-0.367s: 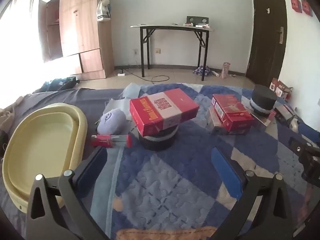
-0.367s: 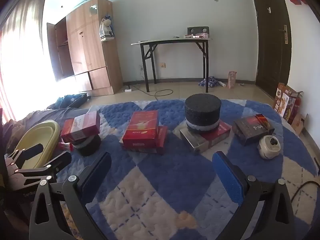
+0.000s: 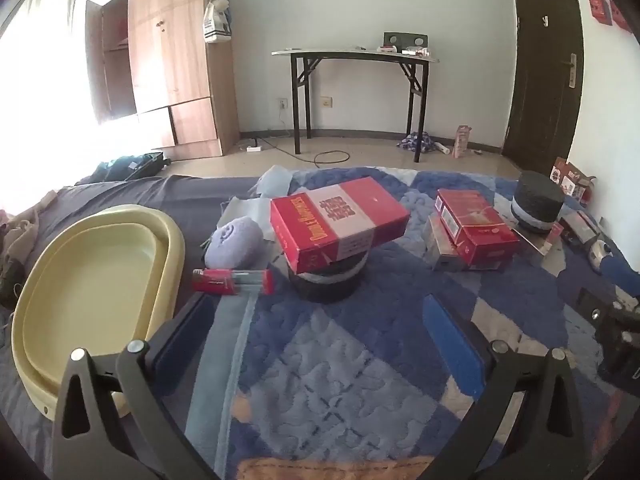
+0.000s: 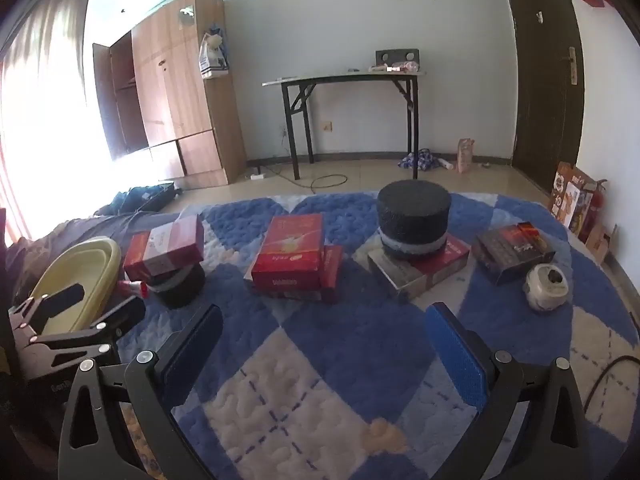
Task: Organize rigid objects
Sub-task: 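Move both tools toward the boxes and containers on the quilt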
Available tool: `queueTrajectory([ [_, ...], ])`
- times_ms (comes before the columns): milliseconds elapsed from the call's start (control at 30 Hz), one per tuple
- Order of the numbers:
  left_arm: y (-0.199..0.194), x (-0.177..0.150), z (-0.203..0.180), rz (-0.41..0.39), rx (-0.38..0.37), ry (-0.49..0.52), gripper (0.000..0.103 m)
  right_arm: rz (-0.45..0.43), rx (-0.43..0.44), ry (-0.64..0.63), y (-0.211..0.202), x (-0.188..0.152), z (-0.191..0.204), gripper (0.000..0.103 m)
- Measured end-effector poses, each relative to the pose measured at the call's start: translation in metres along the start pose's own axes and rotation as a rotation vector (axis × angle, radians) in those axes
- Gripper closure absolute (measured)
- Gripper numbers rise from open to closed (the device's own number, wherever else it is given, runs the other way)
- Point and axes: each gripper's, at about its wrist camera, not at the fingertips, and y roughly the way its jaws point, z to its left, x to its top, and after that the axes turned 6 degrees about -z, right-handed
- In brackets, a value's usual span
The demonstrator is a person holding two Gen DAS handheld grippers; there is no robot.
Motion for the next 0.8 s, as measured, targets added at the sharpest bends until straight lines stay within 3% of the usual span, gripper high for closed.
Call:
queueTrajectory([
  [433, 0.003, -0.003, 0.008, 0.027, -0.021, -0.063, 0.0, 0.038, -0.081, -0.014, 0.008, -0.003, -0.003, 0.0],
  [667, 0.004, -0.003, 0.013, 0.046, -0.041, -0.099, 0.0, 0.051, -0.075, -0.008, 0.001, -0.004, -0.002, 0.0],
  [800, -0.001, -0.004, 0.013, 0.038, -0.056, -0.092, 0.0, 0.057, -0.044, 0.04, -0.024, -0.015, -0.01, 0.0],
])
